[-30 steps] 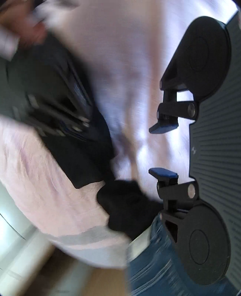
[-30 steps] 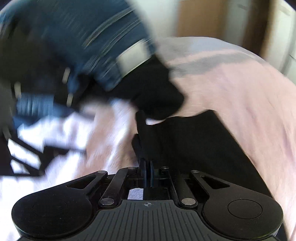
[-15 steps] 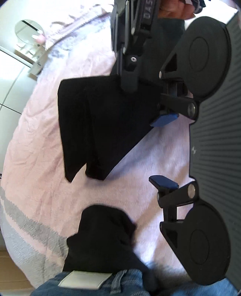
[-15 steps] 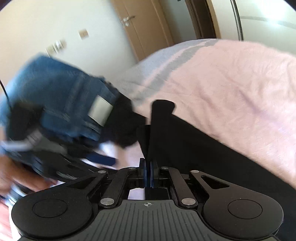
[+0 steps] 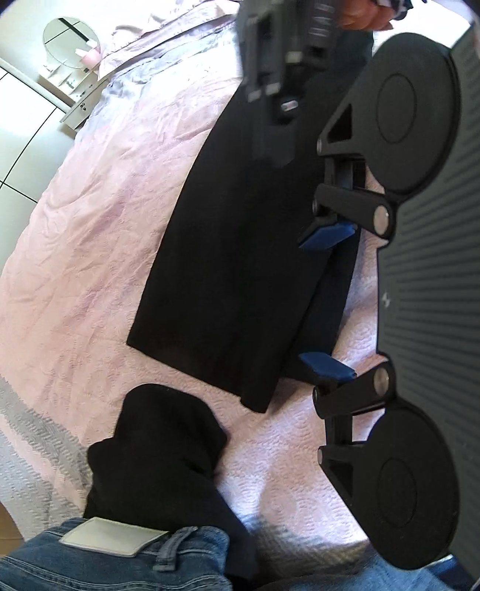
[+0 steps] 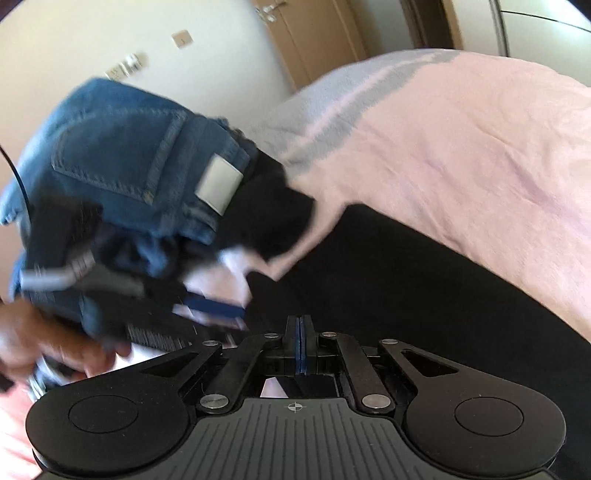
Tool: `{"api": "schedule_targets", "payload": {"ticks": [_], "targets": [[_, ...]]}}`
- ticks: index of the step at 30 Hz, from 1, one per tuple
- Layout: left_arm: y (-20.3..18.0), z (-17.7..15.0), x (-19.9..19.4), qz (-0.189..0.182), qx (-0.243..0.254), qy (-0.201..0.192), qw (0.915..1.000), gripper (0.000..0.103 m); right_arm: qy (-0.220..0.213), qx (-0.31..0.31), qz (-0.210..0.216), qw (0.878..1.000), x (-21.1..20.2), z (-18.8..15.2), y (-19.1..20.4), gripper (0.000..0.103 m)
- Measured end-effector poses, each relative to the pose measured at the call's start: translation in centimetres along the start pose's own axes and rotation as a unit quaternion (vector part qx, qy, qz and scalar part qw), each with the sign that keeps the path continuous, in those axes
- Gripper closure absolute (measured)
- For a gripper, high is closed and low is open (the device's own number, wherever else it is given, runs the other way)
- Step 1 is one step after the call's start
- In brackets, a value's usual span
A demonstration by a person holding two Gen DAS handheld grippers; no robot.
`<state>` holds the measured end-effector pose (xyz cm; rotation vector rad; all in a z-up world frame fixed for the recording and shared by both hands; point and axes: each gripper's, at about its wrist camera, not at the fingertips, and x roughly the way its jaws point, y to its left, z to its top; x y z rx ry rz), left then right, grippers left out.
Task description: Fold clothes
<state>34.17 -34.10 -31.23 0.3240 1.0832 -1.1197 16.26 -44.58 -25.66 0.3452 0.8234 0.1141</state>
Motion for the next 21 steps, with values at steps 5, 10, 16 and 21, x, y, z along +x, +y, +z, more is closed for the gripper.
{"api": "schedule_targets", "payload": {"ticks": [5,10,16,21], "targets": [[-2.0,0.4,0.0,0.007,0.057,-0.004,0.9984,0.046,0.069,0.02,-0.118,0.99,-3.5,-7.0,-1.3,0.1],[-7.5,-0.9,0.3,0.001,0.163,-0.006,0.9865,0.046,0.121,0.089,-0.24,0.959,-10.1,-15.3,-3.4,0.09],[-19.1,-3.9,1.9,-0.054,0.287,0.01,0.9565,0.046,0.092,0.172,-0.321,0.927,-20.8,-23.1,-5.2,0.046],[-31.6,-6.2,2.9,-0.111,0.353,0.012,0.9288,0.043,0.012,0.223,-0.388,0.894,-30.8,-28.2,-8.6,0.046]]}}
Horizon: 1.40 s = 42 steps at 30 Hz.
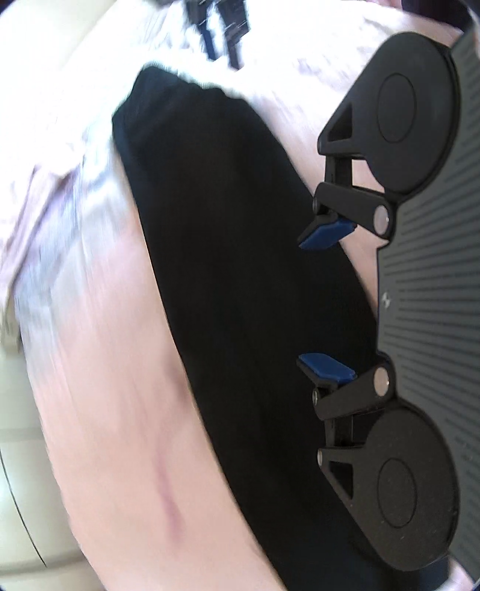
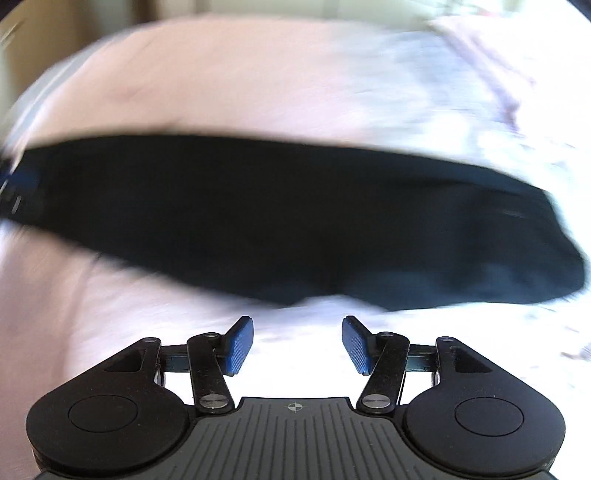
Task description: Fold clothes
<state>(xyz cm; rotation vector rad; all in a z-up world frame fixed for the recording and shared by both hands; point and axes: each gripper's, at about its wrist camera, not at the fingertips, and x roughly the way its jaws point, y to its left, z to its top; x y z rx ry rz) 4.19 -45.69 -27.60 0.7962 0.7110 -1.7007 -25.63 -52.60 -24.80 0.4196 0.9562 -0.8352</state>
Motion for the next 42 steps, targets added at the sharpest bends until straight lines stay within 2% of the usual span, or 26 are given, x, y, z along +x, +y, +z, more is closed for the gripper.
{"api": "schedule_targets", "payload": {"ticks": [3,7,12,16,19,21,22,27,29,30,31,32,33,34,36,38,40,42], "targets": [[-5.9,4.5,3.3,-0.023,0.032,-0.005,0.9992,0.043,-0.025,0.041,-0.028,0.998,-0.5,-0.3,-8.1,0.046],[-12.1,10.7,9.2,-0.058,0.029,0.007,0.9979,0.043,-0.044,0.089,-0.036,0.994,0.3,0.6,-19.2,0.046],[-19.8,15.8,15.1,-0.09,0.093,0.018,0.9914,0.042,-0.061,0.161,-0.042,0.984,1.5,1.6,-31.9,0.046],[-25.5,16.2,18.7,-0.104,0.188,0.045,0.9755,0.042,-0.039,0.25,0.024,0.967,4.4,1.0,-38.0,0.042],[-28.2,15.0,20.7,-0.099,0.254,0.074,0.9594,0.042,-0.037,0.331,0.066,0.941,4.4,-0.7,-39.6,0.036],[-29.1,14.5,21.2,-0.097,0.279,0.078,0.9522,0.042,-0.036,0.397,0.103,0.911,4.7,-2.1,-39.6,0.036],[-29.3,14.7,21.3,-0.097,0.282,0.077,0.9513,0.042,-0.036,0.425,0.126,0.895,4.9,-3.0,-39.5,0.036],[-28.2,15.5,21.3,-0.106,0.268,0.065,0.9552,0.042,-0.081,0.454,0.204,0.864,7.1,-4.3,-38.2,0.036],[-27.6,15.8,21.7,-0.112,0.252,0.069,0.9586,0.04,-0.095,0.48,0.209,0.847,7.8,-4.7,-38.5,0.036],[-27.4,16.0,21.9,-0.116,0.243,0.073,0.9603,0.04,-0.102,0.493,0.212,0.838,8.2,-4.9,-38.7,0.043],[-27.3,16.1,22.2,-0.119,0.235,0.077,0.9616,0.04,-0.109,0.505,0.214,0.829,8.5,-5.2,-38.8,0.055],[-27.3,16.2,22.4,-0.122,0.229,0.08,0.9625,0.04,-0.111,0.507,0.213,0.828,8.4,-5.1,-39.0,0.058],[-27.4,16.4,22.5,-0.125,0.225,0.081,0.9629,0.04,-0.113,0.506,0.211,0.829,7.9,-5.0,-39.5,0.071],[-27.8,16.6,22.6,-0.13,0.222,0.082,0.9628,0.04,-0.115,0.505,0.21,0.83,7.4,-4.9,-40.0,0.078],[-29.1,17.1,22.7,-0.138,0.223,0.074,0.9621,0.04,-0.119,0.503,0.207,0.831,6.5,-4.7,-41.0,0.08],[-30.5,17.6,22.9,-0.145,0.226,0.065,0.961,0.04,-0.138,0.488,0.201,0.838,5.3,-4.6,-42.4,0.081],[-31.2,17.5,23.0,-0.146,0.225,0.062,0.9614,0.04,-0.135,0.492,0.195,0.837,4.9,-5.4,-43.9,0.08],[-31.1,17.0,22.6,-0.142,0.215,0.06,0.9643,0.04,-0.119,0.484,0.2,0.843,5.3,-5.9,-44.4,0.08]]}}
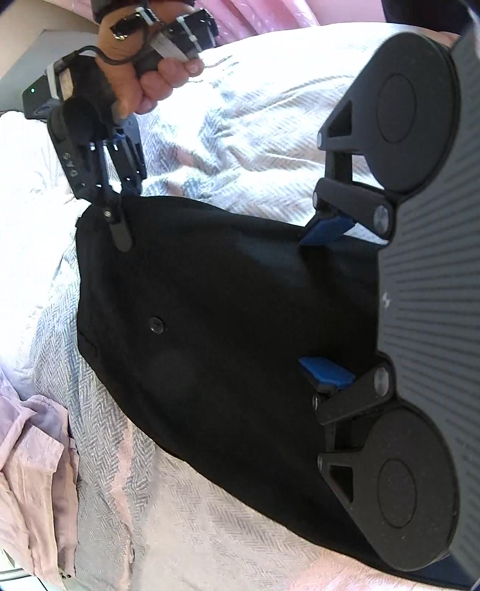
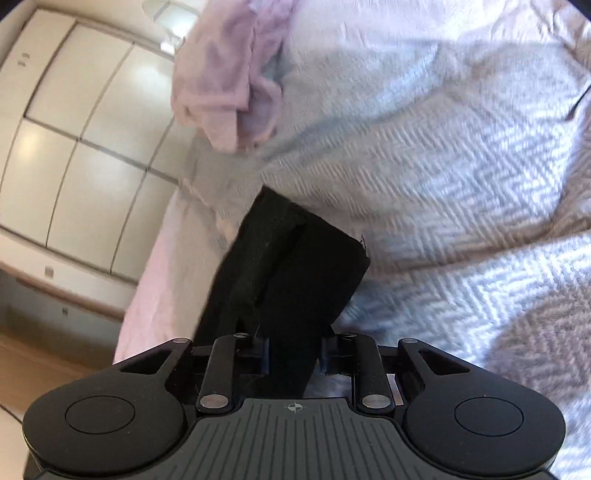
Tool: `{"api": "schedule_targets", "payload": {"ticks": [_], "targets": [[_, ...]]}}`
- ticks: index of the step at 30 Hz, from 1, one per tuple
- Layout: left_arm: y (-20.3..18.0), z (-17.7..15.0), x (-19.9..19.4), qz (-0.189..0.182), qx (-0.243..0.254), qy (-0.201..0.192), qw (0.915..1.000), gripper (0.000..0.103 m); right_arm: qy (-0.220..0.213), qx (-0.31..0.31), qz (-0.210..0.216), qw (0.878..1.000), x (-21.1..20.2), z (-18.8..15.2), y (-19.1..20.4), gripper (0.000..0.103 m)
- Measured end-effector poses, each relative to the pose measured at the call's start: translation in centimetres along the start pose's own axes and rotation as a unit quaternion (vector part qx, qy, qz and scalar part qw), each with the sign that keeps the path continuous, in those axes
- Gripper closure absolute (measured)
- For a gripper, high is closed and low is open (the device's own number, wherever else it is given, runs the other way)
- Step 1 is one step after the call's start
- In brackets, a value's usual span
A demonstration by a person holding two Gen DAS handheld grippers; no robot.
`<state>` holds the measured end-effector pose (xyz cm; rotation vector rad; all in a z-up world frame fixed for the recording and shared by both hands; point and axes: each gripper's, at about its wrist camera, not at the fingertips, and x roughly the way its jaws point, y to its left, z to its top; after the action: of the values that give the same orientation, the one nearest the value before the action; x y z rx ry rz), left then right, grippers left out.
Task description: Fold clothes
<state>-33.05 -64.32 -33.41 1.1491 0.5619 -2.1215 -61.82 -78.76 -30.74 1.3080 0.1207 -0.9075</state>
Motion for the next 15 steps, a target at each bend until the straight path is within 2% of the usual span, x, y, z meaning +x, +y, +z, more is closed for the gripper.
{"api": "schedule_targets", "payload": {"ticks": [3,4,6,8,12,15], "targets": [[0.3,-1.4,-1.8,0.011,-0.023,-0.008,0.9996,0.04,0.002,-0.004,0.001,1.0,-0.4,-0.3,0.3,0.075],[0.6,-2.2,-3.0,0.018,-0.035,-0.011,0.9992,0.04,0.001,-0.008,-0.005,1.0,-0.7,-0.6,0.5,0.063],[1.5,-4.5,-5.9,0.04,-0.064,-0.014,0.9971,0.04,0.001,-0.023,-0.023,0.999,-1.2,-1.2,1.2,0.053],[2.9,-7.4,-9.0,0.071,-0.098,-0.01,0.9926,0.04,0.0,-0.045,-0.048,0.998,-1.5,-2.0,2.0,0.051],[6.5,-14.8,-15.3,0.149,-0.163,0.011,0.9753,0.04,0.003,-0.073,-0.088,0.993,-1.4,-4.6,4.5,0.05],[9.4,-21.9,-19.9,0.209,-0.19,0.035,0.9586,0.04,0.009,-0.127,-0.126,0.984,-1.6,-8.3,8.4,0.05]]}}
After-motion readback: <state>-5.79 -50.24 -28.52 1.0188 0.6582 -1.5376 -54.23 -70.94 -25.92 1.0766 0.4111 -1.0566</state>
